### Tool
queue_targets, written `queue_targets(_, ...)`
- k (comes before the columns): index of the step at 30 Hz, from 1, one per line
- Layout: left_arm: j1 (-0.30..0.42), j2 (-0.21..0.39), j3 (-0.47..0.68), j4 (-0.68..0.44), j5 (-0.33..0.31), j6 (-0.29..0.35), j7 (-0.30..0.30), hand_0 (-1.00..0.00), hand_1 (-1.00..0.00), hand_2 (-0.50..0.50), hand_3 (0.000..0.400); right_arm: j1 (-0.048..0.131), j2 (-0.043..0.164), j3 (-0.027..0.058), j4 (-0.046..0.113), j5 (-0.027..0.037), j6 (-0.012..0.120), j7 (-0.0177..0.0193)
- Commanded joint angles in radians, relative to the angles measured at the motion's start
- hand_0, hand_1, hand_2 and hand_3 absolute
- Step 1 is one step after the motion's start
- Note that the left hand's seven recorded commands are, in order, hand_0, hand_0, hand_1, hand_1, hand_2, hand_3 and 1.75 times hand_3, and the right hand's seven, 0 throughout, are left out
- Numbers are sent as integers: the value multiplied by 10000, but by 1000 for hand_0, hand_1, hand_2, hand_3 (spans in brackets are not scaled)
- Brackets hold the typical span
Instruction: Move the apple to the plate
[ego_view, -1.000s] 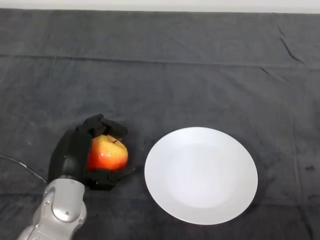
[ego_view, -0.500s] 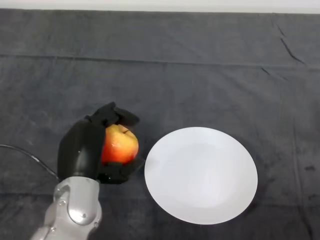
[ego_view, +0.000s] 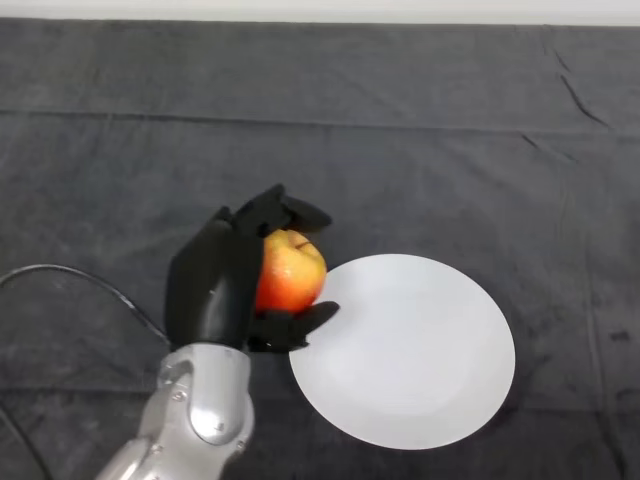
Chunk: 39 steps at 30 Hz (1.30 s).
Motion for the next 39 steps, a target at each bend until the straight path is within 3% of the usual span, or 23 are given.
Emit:
queue_targets(1, -610, -5, -340, 405, -178, -242, 227, -1000, -1000, 0, 400, 241, -255, -159, -14, -39, -4, 20)
queue_targets(15, -1368, -113, -1779, 1498, -1249, -884, 686, -1000, -1000, 0, 400, 227, -272, -162, 25, -40, -3, 38)
queue_targets(34, -1883, 22, -2702, 2042, -2338, -1061, 430, -1000, -1000, 0, 400, 211, -291, -166, 72, -44, -3, 60)
queue_targets(35, -1894, 29, -2723, 2054, -2366, -1063, 419, -1000, -961, -20, 400, 210, -292, -167, 74, -44, -4, 61)
queue_targets(36, -1905, 35, -2739, 2063, -2391, -1060, 409, -788, -439, -175, 315, 209, -293, -167, 75, -44, -4, 62)
queue_targets(37, -1918, 40, -2751, 2066, -2415, -1050, 397, -471, 0, -235, 188, 209, -293, -167, 77, -44, -4, 63)
queue_targets(38, -1932, 47, -2761, 2066, -2440, -1037, 385, -341, 0, -171, 136, 208, -294, -167, 79, -45, -4, 64)
queue_targets(39, -1945, 55, -2766, 2062, -2462, -1023, 372, 0, 0, 0, 0, 208, -295, -167, 80, -45, -4, 65)
